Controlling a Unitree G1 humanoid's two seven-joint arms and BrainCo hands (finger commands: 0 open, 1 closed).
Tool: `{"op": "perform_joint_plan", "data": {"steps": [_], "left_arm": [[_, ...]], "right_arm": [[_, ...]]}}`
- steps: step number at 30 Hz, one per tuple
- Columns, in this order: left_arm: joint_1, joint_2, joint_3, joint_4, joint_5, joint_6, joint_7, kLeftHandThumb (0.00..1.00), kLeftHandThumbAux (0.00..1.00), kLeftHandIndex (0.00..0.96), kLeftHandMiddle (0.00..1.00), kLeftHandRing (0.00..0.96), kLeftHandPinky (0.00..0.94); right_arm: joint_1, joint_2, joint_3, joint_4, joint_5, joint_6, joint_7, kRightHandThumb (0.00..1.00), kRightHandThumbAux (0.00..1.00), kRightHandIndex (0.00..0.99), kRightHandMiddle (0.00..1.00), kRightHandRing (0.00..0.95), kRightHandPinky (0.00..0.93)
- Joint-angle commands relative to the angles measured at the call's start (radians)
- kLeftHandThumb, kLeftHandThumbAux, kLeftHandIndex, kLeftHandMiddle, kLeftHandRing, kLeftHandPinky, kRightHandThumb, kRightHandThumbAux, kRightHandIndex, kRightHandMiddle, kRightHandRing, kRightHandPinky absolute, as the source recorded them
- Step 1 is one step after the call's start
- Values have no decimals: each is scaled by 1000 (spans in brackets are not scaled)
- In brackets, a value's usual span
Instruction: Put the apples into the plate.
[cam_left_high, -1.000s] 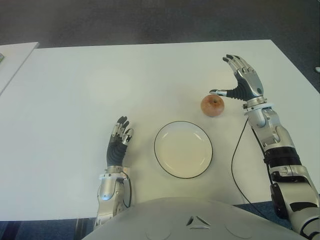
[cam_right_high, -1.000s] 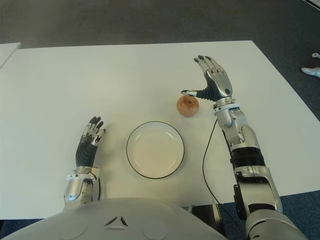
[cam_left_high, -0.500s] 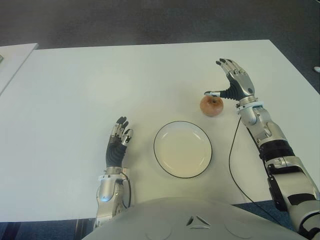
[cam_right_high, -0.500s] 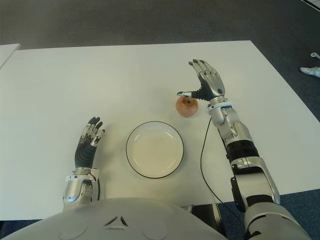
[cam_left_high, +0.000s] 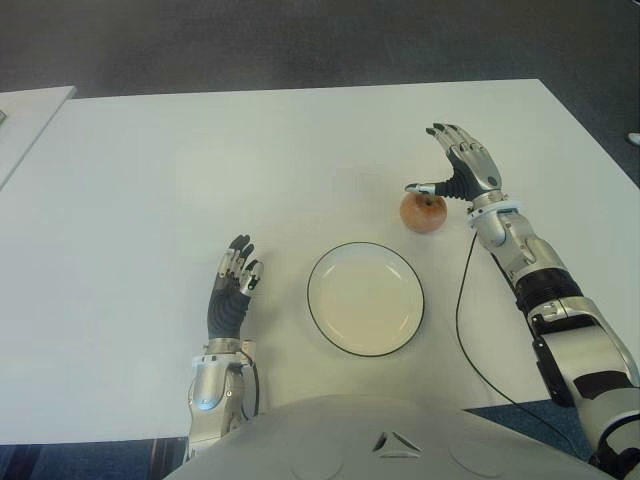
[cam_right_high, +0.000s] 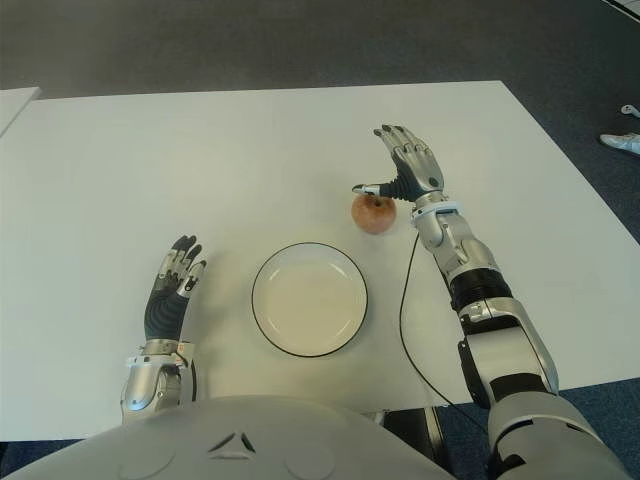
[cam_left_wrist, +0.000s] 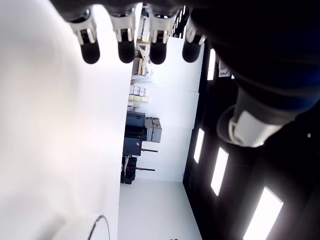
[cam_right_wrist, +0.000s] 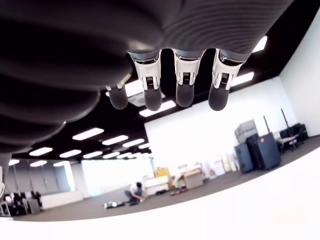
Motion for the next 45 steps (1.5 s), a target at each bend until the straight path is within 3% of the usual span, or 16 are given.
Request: {"op": "perform_joint_plan", "data": {"steps": [1, 26, 45], "left_arm": [[5, 5, -2, -5, 5, -7, -3, 221, 592, 36, 17, 18, 49], [18, 4, -2, -28, -7, 9, -4, 209, 615, 36, 16, 21, 47], [21, 12, -4, -40, -5, 11, -5, 214, 597, 42, 20, 24, 55]], "right_arm": [[-4, 15, 20, 24, 15, -10, -13, 315, 430, 20, 36, 6, 0], [51, 21, 53, 49, 42, -20, -44, 320, 407, 16, 30, 11, 32], [172, 4, 67, -71, 27, -11, -69, 340, 375, 18, 51, 11, 28]]}}
